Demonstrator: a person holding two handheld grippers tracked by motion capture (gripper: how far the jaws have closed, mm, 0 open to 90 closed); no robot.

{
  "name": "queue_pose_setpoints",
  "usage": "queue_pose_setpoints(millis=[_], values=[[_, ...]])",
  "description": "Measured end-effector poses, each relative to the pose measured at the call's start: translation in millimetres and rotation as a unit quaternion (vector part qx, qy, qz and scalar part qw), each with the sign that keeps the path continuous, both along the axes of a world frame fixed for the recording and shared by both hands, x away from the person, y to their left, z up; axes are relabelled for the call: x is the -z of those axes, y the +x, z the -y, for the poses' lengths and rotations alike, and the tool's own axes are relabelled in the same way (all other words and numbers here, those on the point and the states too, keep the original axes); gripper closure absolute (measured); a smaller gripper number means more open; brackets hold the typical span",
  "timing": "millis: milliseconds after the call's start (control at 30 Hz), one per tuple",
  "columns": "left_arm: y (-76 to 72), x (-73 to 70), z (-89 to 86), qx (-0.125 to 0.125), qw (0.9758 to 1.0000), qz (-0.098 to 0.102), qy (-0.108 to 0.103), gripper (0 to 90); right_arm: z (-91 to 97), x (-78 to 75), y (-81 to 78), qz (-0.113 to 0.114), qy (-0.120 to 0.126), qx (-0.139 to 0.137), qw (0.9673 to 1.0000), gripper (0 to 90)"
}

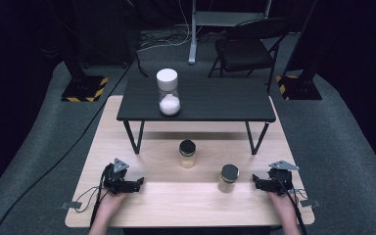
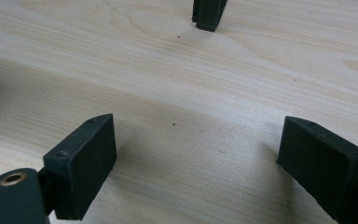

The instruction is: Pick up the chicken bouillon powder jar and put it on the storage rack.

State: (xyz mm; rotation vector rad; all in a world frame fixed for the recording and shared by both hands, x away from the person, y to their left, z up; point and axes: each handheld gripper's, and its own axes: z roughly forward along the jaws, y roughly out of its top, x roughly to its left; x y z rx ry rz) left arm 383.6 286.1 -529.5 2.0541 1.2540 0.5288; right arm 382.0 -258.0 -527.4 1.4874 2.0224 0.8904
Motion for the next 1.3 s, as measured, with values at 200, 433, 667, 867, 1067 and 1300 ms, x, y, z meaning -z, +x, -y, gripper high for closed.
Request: queue_pose_setpoints(millis=[200, 433, 667, 867, 1067, 1300], values=[[-0.1, 0.0, 0.1, 0.000, 1.0000, 0.000, 0.000, 3.6, 0.1, -0.2, 0.4, -0.001, 0.000, -0.001, 1.0000, 10.7], [-0.1, 0.1, 0.4, 0.000, 1.0000, 0.000, 0.000, 3.4, 1.0, -1.1, 0.2, -0.003, 0.002, 0.003, 1.0000, 11.4], [0.0, 0.1, 0.6, 0.000, 1.0000, 0.000, 0.000, 3.2, -0.3, -6.6, -2.7, 0.006, 0.009, 0.003, 0.9999, 11.6], [0.0, 0.1, 0.6, 0.000, 1.0000, 0.000, 0.000, 3.2, -4.4, -12.1, -5.7, 0.014, 0.019, 0.000, 0.9997, 11.6], [-0.1, 0.1, 0.8, -0.001, 1.0000, 0.000, 0.000, 3.2, -7.7, -20.6, -8.3, 0.031, 0.038, -0.005, 0.9988, 11.7], [-0.2, 0.1, 0.7, 0.000, 1.0000, 0.000, 0.000, 3.2, -12.5, -29.2, -8.2, 0.042, 0.051, -0.013, 0.9978, 11.7]])
